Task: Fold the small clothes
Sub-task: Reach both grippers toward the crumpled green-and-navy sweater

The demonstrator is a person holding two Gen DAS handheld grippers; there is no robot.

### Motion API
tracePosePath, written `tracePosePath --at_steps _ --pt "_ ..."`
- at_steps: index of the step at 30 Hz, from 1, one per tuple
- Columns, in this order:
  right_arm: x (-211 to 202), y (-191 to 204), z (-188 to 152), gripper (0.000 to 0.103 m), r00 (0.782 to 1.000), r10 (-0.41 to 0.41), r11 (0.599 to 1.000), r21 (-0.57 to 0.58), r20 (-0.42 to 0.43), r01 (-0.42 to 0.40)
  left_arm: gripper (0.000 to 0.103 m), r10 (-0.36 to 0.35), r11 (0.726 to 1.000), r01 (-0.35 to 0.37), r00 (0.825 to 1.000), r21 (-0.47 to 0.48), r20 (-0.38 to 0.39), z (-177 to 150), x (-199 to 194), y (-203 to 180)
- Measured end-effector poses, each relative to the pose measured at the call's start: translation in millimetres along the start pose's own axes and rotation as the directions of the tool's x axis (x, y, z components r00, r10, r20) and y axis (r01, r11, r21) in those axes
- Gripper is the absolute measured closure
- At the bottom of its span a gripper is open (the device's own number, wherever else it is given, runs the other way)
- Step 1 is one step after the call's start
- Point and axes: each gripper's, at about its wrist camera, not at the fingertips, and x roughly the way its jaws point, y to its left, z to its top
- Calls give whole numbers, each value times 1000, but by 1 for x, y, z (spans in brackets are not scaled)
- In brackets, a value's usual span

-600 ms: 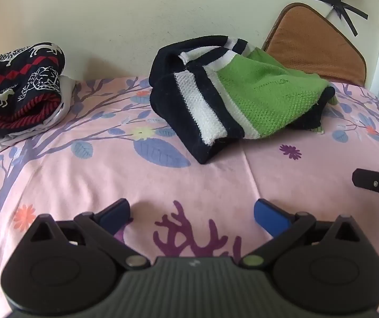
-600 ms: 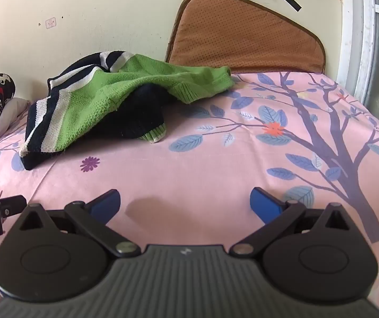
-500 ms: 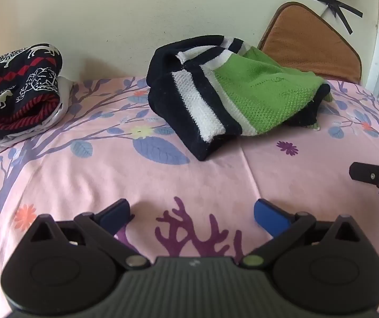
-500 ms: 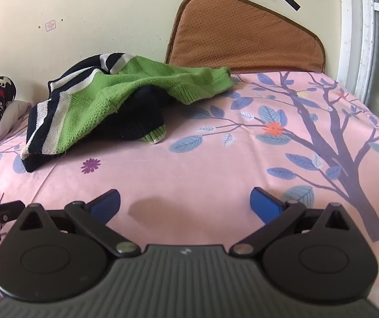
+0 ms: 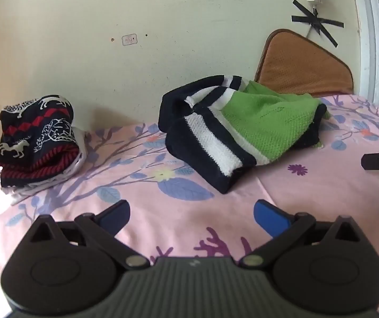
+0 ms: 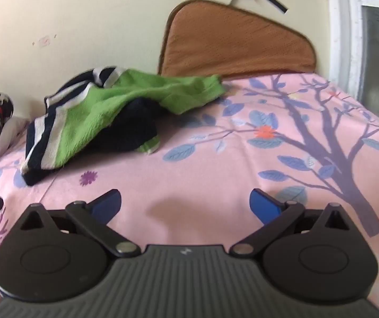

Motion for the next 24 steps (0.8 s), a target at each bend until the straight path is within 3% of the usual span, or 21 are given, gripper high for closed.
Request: tracePosePath --at_steps 1,3,5,9,11,16,17,18,20,21,24 --pt "-3 0 1 11 1000 5 1000 2 24 -5 0 0 1000 1 1000 -10 16 0 -2 2" --pt "-4 6 6 30 998 22 999 -32 57 -20 0 -9 999 10 999 -35 34 0 -4 6" --pt "0 15 16 35 996 44 997 -70 73 -39 0 -11 998 15 998 -63 57 -5 -8 8" --pt "20 35 45 30 984 161 985 -70 81 -155 0 -11 995 22 993 -94 116 -5 -16 14" --pt "36 43 55 13 980 186 982 -51 74 -183 0 -16 995 28 993 -99 121 -5 -17 15" --pt "88 68 73 15 980 198 979 -37 -26 -199 0 -23 991 38 993 -128 119 -4 -16 21" --pt "96 72 74 31 982 183 982 -42 -54 -185 0 -25 990 40 993 -135 116 -4 -15 23" --pt "100 76 74 55 982 172 983 -52 -75 -176 0 -27 989 43 993 -143 113 -4 -14 25" --pt "103 79 75 64 981 172 982 -67 -84 -178 0 -31 986 48 994 -159 108 -3 -13 28" --pt "98 81 76 72 983 172 982 -73 -61 -176 0 -34 985 52 994 -166 105 -3 -13 29" --pt "71 82 81 84 986 166 979 -127 30 -161 0 -42 981 60 994 -186 99 -3 -11 34"
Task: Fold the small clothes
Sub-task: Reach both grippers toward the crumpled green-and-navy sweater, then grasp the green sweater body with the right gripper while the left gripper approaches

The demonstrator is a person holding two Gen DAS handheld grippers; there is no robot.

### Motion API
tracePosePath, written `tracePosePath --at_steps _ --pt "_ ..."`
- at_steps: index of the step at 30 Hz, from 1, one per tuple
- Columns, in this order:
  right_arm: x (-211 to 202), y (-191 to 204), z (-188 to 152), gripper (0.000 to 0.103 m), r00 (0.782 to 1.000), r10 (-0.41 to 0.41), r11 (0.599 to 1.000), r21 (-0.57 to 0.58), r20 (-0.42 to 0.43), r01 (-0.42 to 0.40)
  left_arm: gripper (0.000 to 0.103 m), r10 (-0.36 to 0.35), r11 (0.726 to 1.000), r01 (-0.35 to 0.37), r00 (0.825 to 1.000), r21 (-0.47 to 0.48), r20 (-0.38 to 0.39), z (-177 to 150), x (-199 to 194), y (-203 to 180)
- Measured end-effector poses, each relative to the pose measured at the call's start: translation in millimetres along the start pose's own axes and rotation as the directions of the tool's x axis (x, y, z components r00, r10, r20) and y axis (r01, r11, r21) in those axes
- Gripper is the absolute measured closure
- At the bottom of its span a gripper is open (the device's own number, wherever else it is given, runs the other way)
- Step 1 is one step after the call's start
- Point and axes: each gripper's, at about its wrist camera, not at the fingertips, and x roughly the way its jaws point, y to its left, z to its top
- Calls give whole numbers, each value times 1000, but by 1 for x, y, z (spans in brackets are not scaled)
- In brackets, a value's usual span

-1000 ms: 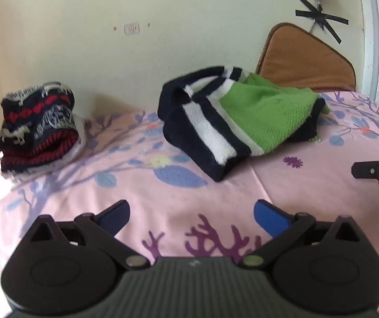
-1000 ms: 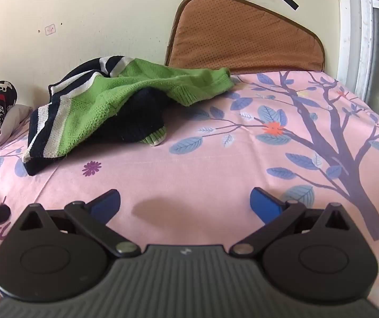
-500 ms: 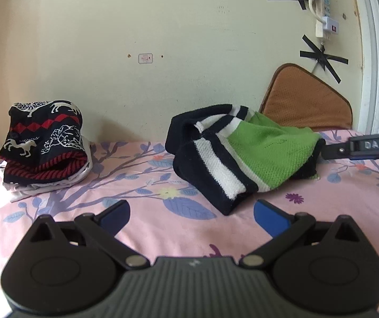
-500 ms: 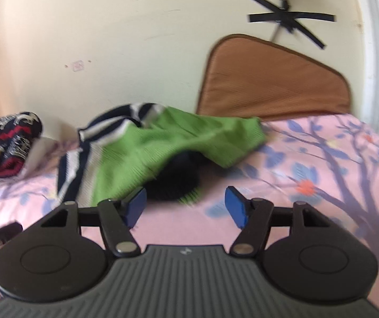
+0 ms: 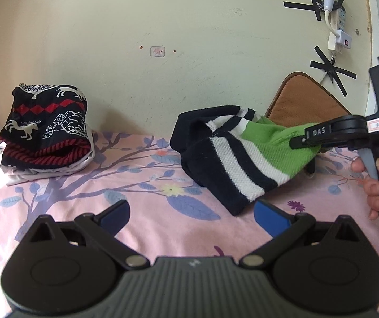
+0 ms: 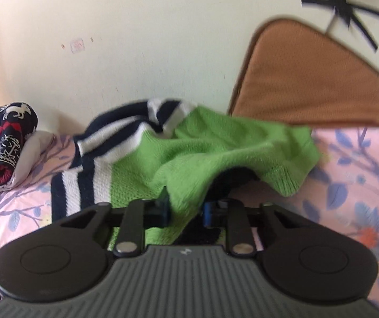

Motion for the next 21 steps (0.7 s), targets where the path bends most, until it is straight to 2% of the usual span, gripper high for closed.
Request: tracePosePath --at_steps 2,6,11,13,15,18,21 --pt "-18 -2 6 85 999 10 1000 -21 45 -9 0 -4 1000 4 1000 -8 -2 0 0 2" --pt "-58 -3 22 86 989 84 996 -27 124 -81 0 -4 1000 5 1000 -6 5 -2 -1 0" --pt "-99 0 37 86 953 224 975 -46 204 -219 0 -9 1000 9 1000 -6 17 -3 -3 0" --pt "-98 7 36 83 940 300 954 -62 161 -293 0 -11 1000 11 1000 -8 19 -3 -4 1" --pt "-90 14 28 71 935 345 938 -66 83 -341 0 -10 1000 11 1000 -9 20 -3 -4 1" --pt "-78 22 12 63 946 325 942 -87 -7 -325 0 -9 1000 9 1000 -12 22 -1 -4 0" --pt "-84 10 0 62 951 308 951 -37 -7 -308 0 -10 1000 10 1000 -13 23 -1 -5 0"
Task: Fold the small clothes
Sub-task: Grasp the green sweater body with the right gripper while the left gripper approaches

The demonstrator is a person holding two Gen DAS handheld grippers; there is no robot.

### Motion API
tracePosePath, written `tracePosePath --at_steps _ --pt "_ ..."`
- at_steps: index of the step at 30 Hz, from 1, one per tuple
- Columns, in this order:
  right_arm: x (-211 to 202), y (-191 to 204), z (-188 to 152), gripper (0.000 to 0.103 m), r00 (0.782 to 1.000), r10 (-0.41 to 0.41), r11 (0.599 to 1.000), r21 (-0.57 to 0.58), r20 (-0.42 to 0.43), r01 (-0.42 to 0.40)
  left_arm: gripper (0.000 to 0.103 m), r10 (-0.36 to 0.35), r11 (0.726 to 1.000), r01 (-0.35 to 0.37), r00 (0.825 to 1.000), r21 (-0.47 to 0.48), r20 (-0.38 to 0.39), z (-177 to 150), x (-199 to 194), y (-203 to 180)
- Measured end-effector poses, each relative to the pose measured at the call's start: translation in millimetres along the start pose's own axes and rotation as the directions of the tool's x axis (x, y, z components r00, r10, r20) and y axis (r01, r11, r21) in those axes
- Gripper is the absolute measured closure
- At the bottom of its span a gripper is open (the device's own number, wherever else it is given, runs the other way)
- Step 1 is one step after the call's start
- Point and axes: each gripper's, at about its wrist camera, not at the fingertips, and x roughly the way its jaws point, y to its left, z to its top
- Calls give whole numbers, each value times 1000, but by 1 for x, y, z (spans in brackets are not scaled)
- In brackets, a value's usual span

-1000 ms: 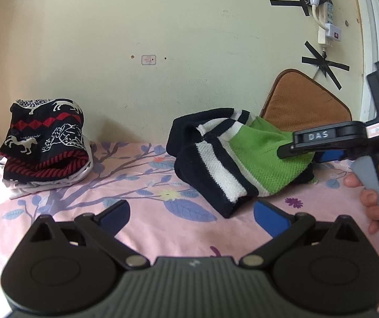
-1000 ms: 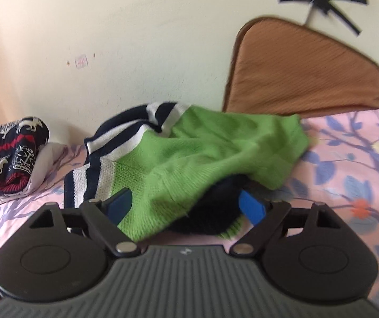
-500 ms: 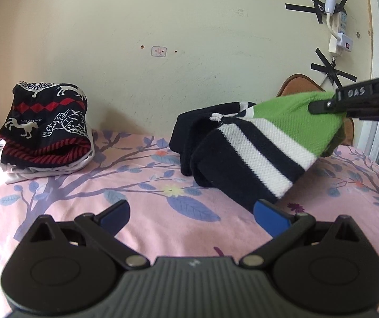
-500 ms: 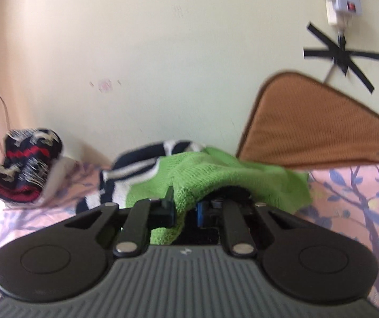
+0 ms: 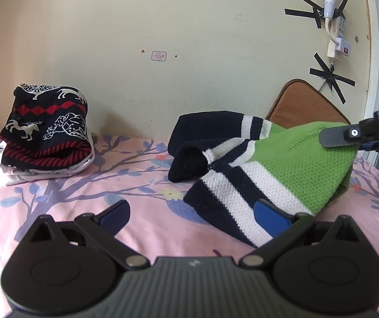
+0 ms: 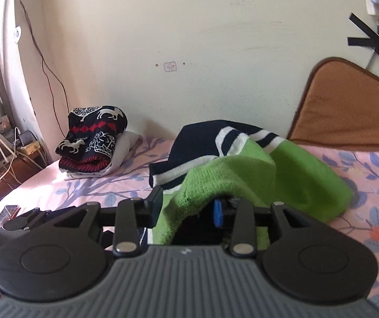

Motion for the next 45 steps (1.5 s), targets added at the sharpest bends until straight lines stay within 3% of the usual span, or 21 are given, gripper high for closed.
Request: tracePosePath --at_steps 4,6,11,14,17,19,21,25,31,38,41,44,45 --pt "-31 -20 -6 61 998 -26 995 96 52 21 0 4 1000 -4 1000 14 7 0 -1 -2" --pt "-46 -30 -10 48 994 -77 990 128 81 67 0 0 999 0 1000 32 19 -1 -4 -5" --pt "-86 -57 -19 45 959 -224 964 183 174 192 0 -60 988 52 997 143 53 1 -14 -31" --pt "-93 -75 -25 45 940 -296 942 213 169 259 0 -124 957 106 991 268 50 3 -14 -68" --pt "-90 -93 -33 45 933 -325 926 253 153 281 0 -119 911 104 993 398 13 0 0 -103" --pt "-85 -104 -39 45 936 -326 919 277 134 281 0 -107 894 102 994 436 -13 -2 17 -117" --pt "-78 -110 -45 45 940 -323 915 291 110 280 1 -87 897 94 996 432 -37 0 31 -125" --pt "-66 -119 -56 45 948 -308 912 310 80 270 0 -105 912 95 995 398 1 9 33 -127" --pt "-41 -134 -67 45 958 -287 887 375 -8 269 1 -96 910 91 995 405 -6 0 41 -125" --pt "-26 -128 -69 43 947 -320 884 346 -40 313 1 -143 924 130 990 359 12 6 36 -114" --pt "-24 -124 -68 43 941 -336 882 333 -49 333 10 -158 938 152 987 313 -5 10 38 -105" --pt "-22 -122 -67 43 946 -320 880 352 -57 319 33 -159 953 151 987 262 10 17 35 -94" --pt "-21 -120 -67 43 945 -321 879 353 -61 321 45 -154 960 146 988 240 16 20 35 -89"
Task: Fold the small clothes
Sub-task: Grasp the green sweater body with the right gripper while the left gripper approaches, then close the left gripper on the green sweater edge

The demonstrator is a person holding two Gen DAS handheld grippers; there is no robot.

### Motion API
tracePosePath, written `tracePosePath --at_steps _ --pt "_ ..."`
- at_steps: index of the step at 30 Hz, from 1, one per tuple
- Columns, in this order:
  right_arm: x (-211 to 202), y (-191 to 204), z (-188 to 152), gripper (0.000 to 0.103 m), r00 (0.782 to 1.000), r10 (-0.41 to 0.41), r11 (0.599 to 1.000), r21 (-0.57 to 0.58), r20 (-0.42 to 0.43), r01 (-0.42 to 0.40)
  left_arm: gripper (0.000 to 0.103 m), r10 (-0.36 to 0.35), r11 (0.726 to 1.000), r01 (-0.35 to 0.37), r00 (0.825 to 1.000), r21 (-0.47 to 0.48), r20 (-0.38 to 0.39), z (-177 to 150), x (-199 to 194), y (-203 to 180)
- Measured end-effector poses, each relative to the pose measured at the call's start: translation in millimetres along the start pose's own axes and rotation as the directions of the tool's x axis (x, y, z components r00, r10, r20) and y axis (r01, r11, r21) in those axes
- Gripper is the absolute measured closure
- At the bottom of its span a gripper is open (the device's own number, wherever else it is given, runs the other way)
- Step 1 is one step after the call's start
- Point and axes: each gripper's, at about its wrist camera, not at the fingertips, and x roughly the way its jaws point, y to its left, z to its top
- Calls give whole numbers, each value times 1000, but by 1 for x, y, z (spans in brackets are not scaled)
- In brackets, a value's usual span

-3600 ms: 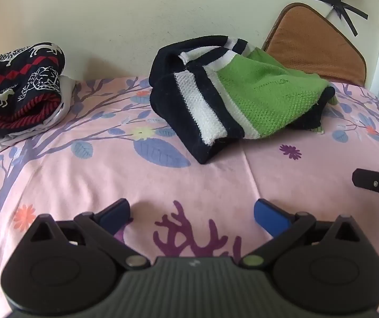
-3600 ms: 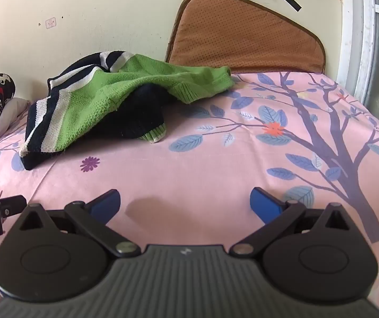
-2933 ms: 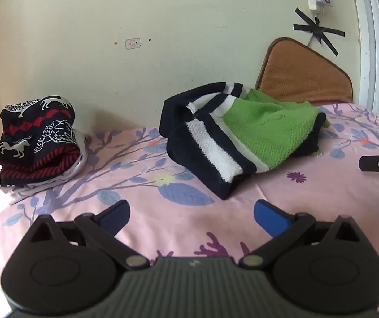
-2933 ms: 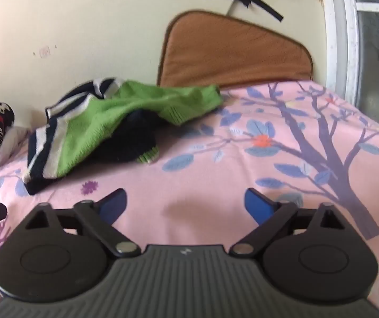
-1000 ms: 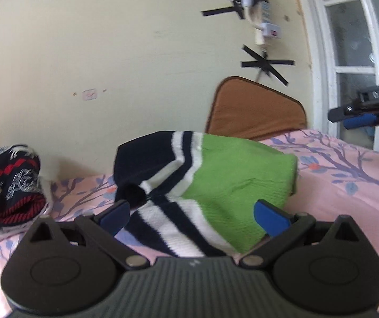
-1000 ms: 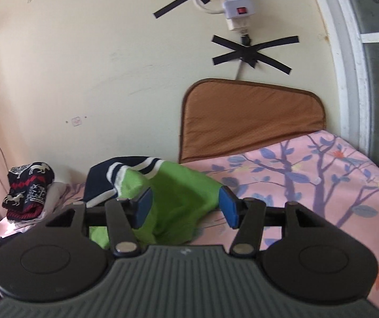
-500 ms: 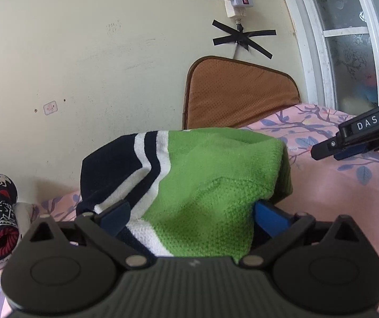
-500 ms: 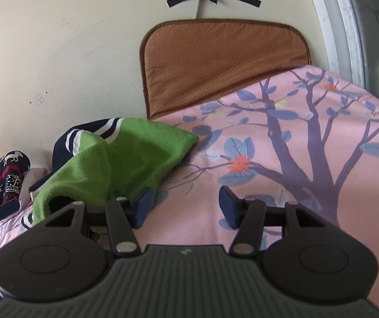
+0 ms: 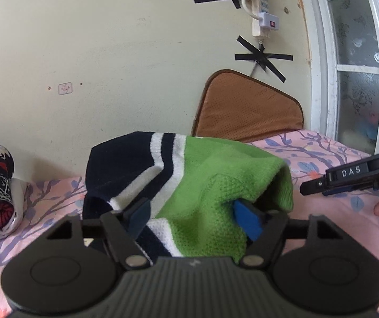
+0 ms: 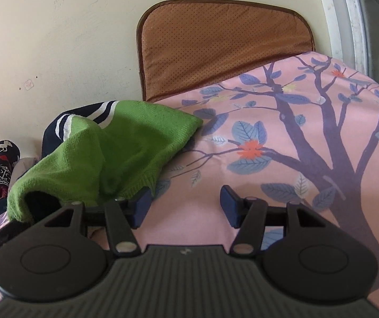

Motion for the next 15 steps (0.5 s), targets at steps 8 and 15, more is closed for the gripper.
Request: tracePosePath --at_steps 8,15 --pt "10 19 4 43 1000 -8 999 -40 -11 8 86 102 976 -99 995 -193 6 8 -5 54" --pt "25 25 4 35 999 -30 996 -80 -22 28 51 56 978 -55 998 -199 2 7 -4 56"
